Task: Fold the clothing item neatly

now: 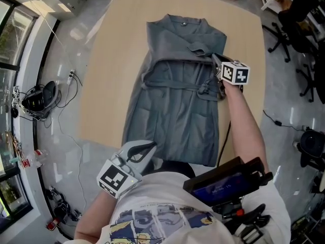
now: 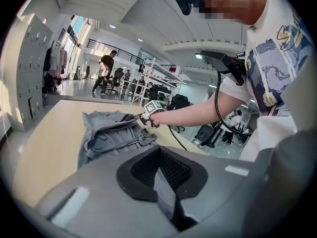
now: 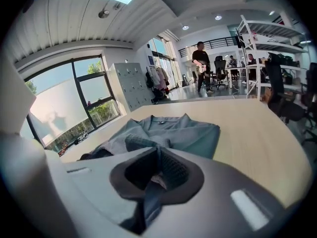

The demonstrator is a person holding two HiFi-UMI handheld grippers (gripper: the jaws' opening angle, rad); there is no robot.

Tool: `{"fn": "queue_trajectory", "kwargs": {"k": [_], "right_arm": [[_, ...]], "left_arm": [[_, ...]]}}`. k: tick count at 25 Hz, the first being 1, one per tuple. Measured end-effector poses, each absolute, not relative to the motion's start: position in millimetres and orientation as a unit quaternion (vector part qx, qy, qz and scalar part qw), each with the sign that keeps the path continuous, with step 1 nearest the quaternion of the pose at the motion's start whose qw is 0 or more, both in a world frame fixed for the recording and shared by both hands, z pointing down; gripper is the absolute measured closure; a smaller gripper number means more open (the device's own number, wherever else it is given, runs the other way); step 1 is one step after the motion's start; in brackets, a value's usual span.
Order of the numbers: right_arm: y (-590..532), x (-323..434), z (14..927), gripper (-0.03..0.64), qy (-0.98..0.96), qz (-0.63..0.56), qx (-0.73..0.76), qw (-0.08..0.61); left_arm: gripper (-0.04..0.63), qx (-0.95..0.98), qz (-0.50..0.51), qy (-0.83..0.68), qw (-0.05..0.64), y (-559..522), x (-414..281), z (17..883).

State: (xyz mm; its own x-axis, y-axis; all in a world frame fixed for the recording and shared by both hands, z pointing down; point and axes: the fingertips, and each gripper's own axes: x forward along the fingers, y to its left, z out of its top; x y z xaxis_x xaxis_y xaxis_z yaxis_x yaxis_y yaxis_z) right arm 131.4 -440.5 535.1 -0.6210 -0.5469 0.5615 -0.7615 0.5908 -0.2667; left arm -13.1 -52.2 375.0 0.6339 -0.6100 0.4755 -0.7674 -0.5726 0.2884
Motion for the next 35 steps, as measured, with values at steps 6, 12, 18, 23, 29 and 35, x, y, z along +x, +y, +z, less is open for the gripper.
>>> {"fn": "queue_trajectory", "kwargs": {"k": [6, 12, 18, 23, 29, 35], "right_arm": [[-428, 143, 561, 0.577, -0.861, 0.258, 0.366, 0.242], [-421, 164, 569, 0.53, -0.851, 0.264, 0.373, 0.26], [-411, 180, 569, 0.528, -0.847, 0.262, 0.382, 0.258], [-398, 197, 560, 0.528, -0.844, 0.26, 0.396, 0.252], [-364, 218, 542, 0.528, -0.84, 0.251, 0.413, 0.246], [-309, 225, 521, 0.528, -0.834, 0.236, 0.432, 0.249]], "left_arm": [[0.588, 0.869, 0.176, -0.392, 0.246, -55, -6, 384], [0.588, 0.875, 0.176, -0.382, 0.239, -57, 3, 383], [0.588, 0.876, 0.176, -0.38, 0.238, -56, 5, 381], [0.588, 0.88, 0.181, -0.376, 0.225, -49, -1, 384], [0.588, 0.888, 0.181, -0.364, 0.216, -32, -5, 382], [0.588, 0.904, 0.162, -0.344, 0.194, -2, -10, 372]]}}
